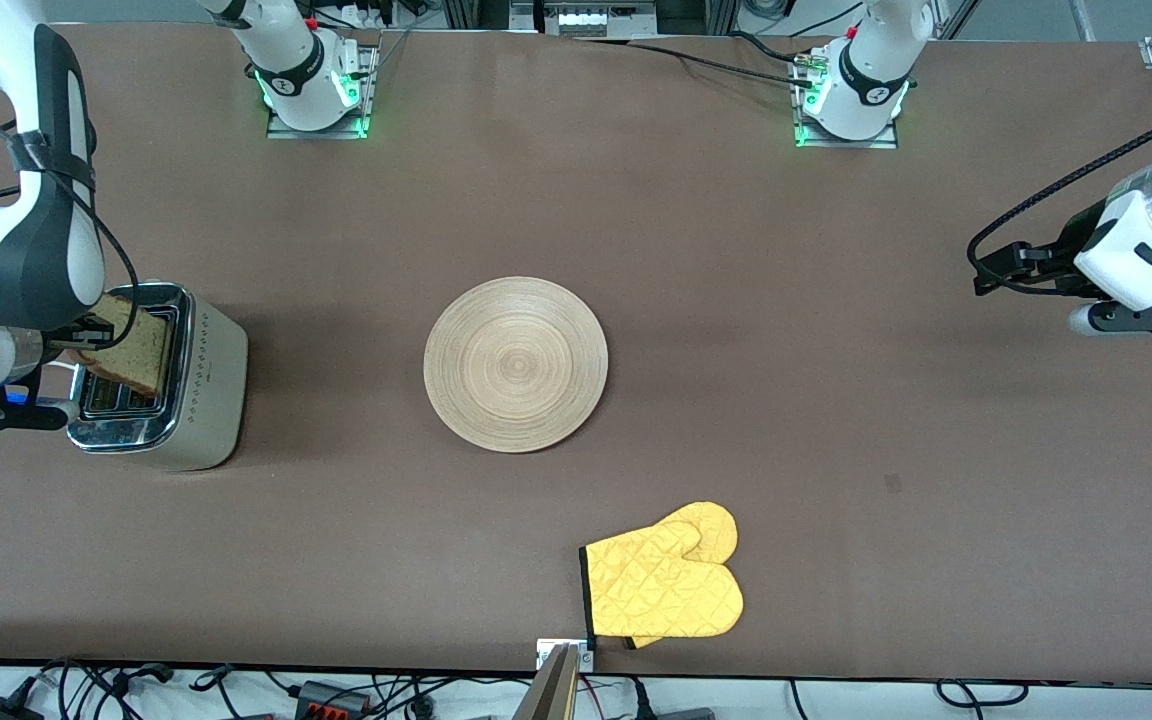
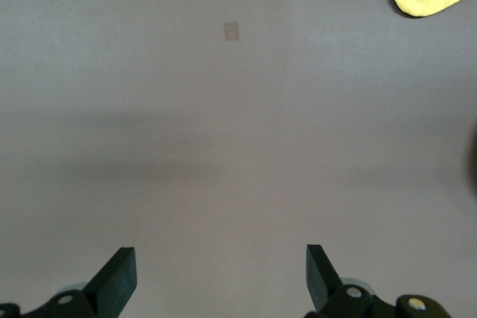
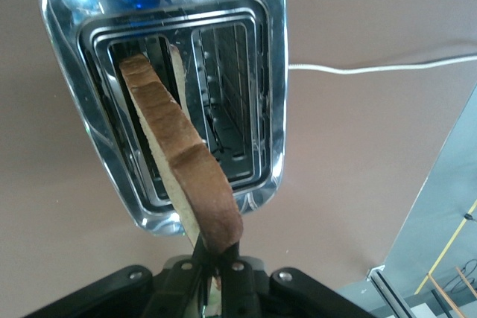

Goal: Move plate and put bread in toaster
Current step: 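Lower the bread into the toaster slot with the right gripper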

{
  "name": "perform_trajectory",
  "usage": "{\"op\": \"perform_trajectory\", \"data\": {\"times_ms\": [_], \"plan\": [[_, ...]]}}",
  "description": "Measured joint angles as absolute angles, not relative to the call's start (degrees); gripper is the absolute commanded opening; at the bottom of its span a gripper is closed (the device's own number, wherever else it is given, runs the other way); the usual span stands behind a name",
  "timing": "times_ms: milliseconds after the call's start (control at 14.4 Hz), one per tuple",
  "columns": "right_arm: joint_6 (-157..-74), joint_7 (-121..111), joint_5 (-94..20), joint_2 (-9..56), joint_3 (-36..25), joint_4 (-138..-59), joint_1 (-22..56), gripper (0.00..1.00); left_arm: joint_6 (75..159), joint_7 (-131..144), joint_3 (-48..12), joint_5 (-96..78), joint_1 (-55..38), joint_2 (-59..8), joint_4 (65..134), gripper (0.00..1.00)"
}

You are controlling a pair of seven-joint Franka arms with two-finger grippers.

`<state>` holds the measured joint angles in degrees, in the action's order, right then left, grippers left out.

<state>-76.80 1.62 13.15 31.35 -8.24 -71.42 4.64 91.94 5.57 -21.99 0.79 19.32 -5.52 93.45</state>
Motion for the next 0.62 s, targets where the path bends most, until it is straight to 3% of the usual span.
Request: {"op": "perform_trajectory", "data": {"times_ms": [69, 139, 278, 347, 625], "plan": [[-77.59, 1.60, 13.08, 31.70, -8.25, -71.43, 4.64, 0.00, 91.93, 5.58, -21.99, 0.79, 19.32, -5.52, 93.45, 1.00], [-78.40, 1.60, 12.65, 32.14, -8.25, -71.46, 4.62, 0.09, 91.92, 5.58, -21.99, 0.79, 19.32, -5.52, 93.45, 1.00], [-79.26, 1.61, 10.47, 33.12, -8.27, -71.50, 4.48, 0.75, 91.91, 5.58, -21.99, 0.77, 19.32, -5.52, 93.45, 1.00], [-79.44, 1.63, 9.93, 33.53, -8.28, -71.50, 4.40, 1.00, 91.91, 5.58, -21.99, 0.71, 19.32, -5.52, 93.45, 1.00], [-79.79, 1.62, 9.06, 33.94, -8.28, -71.46, 4.06, 1.00, 91.88, 5.60, -21.98, 0.61, 19.39, -5.52, 93.45, 1.00]]}}
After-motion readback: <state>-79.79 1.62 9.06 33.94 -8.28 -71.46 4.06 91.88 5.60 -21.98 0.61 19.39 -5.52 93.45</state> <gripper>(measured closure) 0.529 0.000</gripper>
